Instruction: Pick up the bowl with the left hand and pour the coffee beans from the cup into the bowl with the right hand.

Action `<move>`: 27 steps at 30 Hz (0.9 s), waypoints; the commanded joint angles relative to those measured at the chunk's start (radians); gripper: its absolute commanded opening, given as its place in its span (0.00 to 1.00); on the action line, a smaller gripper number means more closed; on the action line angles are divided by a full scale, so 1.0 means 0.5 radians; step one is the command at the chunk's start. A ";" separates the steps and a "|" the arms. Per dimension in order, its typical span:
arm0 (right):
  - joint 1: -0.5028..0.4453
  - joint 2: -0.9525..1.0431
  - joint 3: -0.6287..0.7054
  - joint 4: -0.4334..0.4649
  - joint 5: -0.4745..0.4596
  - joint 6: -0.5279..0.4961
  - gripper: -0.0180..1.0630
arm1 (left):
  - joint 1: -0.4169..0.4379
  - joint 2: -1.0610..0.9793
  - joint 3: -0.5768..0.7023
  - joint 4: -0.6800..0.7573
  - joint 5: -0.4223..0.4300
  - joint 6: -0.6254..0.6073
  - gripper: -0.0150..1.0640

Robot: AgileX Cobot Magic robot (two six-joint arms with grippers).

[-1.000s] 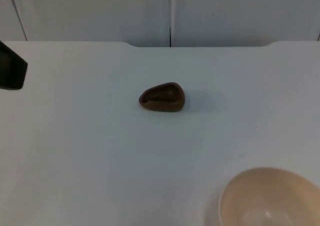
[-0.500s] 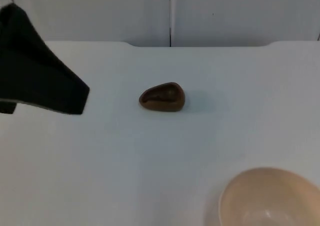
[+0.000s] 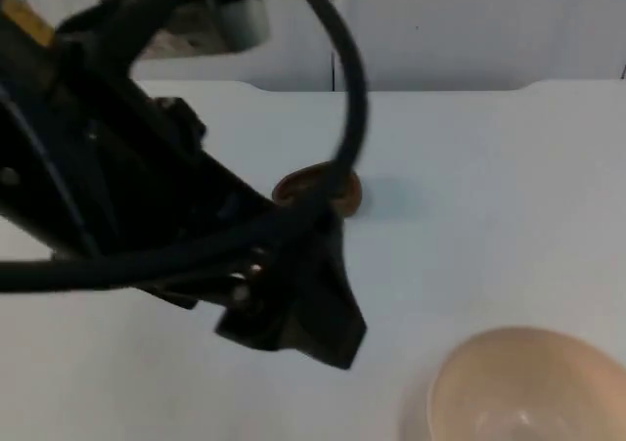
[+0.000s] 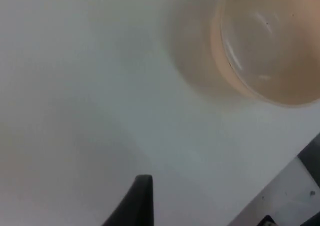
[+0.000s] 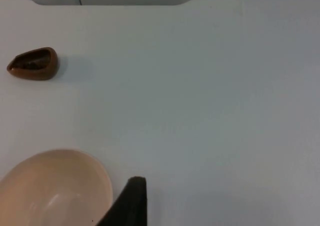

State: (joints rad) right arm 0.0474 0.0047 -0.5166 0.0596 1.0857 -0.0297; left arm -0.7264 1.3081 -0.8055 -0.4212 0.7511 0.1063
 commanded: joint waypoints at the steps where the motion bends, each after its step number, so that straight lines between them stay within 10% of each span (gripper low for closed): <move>1: -0.007 -0.009 0.005 0.005 -0.014 -0.011 0.99 | -0.079 0.119 -0.062 0.051 -0.065 -0.073 0.99; 27: -0.007 -0.009 0.005 -0.119 -0.014 -0.016 0.99 | -0.181 0.805 -0.196 0.130 -0.526 -0.434 0.99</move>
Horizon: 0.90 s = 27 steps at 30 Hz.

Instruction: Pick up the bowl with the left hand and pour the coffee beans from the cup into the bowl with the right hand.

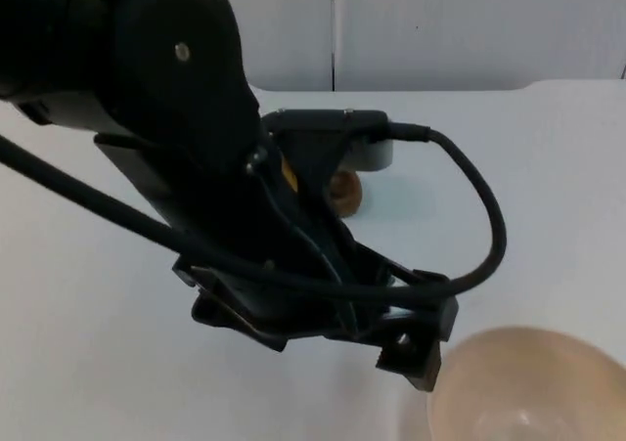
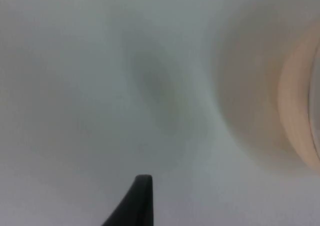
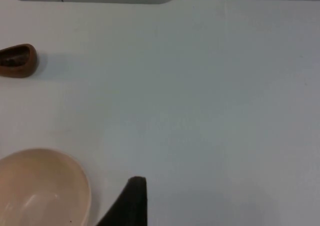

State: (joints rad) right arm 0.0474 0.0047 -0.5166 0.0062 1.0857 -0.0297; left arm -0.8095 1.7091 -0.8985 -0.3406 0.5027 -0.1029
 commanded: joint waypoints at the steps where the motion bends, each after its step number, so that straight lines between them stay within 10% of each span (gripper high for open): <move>1: -0.007 -0.009 0.005 -0.012 -0.014 -0.016 0.99 | -0.015 0.028 -0.010 -0.046 -0.043 -0.016 0.99; 27: -0.007 -0.009 0.005 -0.012 -0.014 -0.016 0.99 | -0.139 0.351 -0.110 -0.088 -0.362 -0.079 0.94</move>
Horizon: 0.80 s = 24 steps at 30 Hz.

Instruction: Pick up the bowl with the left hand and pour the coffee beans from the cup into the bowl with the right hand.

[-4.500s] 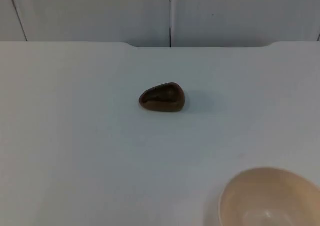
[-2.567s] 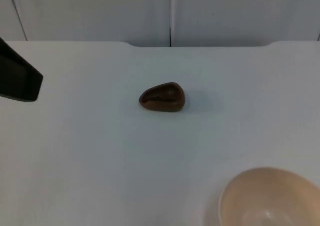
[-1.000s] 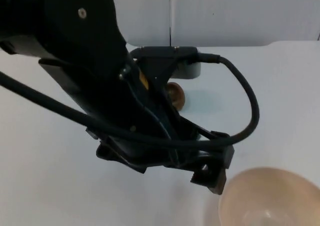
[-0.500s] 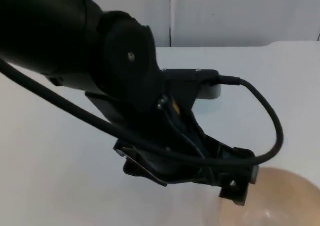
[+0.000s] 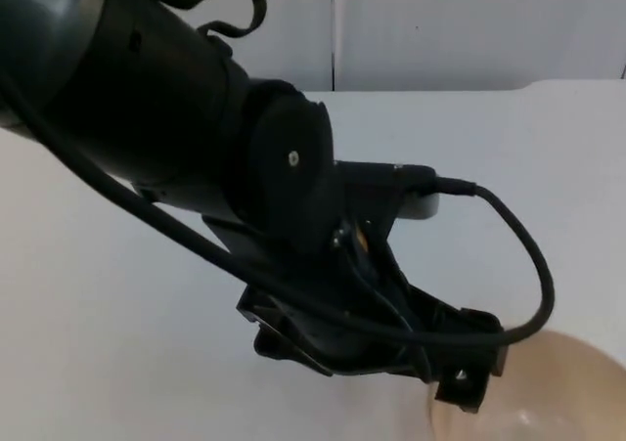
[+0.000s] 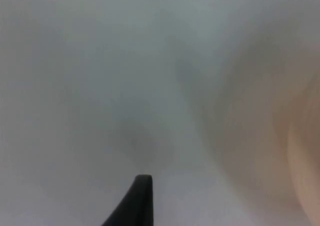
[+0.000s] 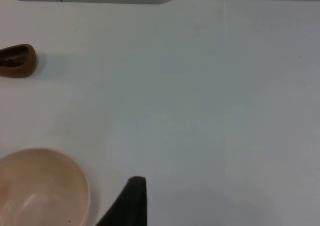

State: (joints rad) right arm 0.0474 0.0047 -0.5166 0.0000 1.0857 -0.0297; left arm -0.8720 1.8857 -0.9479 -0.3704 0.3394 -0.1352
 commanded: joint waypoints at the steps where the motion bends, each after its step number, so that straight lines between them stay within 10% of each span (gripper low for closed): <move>1: -0.007 -0.009 0.005 0.000 -0.014 -0.016 0.99 | -0.014 -0.003 -0.012 -0.028 -0.041 -0.015 0.94; 24: -0.007 -0.009 0.005 0.000 -0.014 -0.016 0.99 | -0.028 0.100 -0.012 -0.024 -0.062 -0.015 0.89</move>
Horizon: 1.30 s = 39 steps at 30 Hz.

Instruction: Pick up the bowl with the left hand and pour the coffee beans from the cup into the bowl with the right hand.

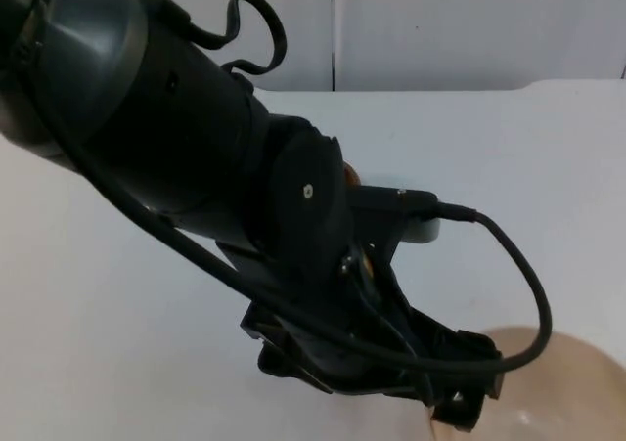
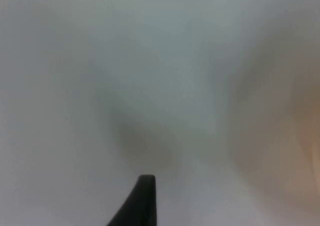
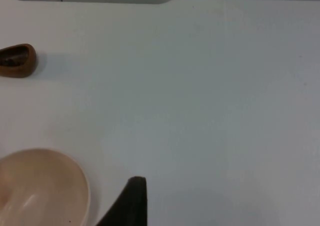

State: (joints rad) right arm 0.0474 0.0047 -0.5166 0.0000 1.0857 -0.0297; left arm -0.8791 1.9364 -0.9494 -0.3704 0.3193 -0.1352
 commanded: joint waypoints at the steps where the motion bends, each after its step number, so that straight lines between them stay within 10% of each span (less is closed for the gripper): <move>1: -0.007 -0.009 0.005 0.000 -0.014 -0.016 0.99 | -0.014 -0.001 -0.009 -0.024 -0.022 -0.015 0.85; 9: -0.007 -0.009 0.005 0.000 -0.014 -0.016 0.99 | -0.014 -0.001 -0.009 -0.113 -0.022 -0.015 0.54; 16: -0.007 -0.009 0.005 -0.010 -0.014 -0.015 0.99 | -0.014 -0.001 -0.009 -0.155 -0.030 -0.015 0.05; 39: -0.007 -0.009 0.005 -0.010 -0.014 -0.015 0.99 | 0.286 -0.337 -0.009 -0.042 0.196 -0.015 0.01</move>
State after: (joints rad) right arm 0.0474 0.0047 -0.5166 0.0000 1.0857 -0.0297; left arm -0.7575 1.7919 -0.9494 -0.4041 0.4002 -0.1372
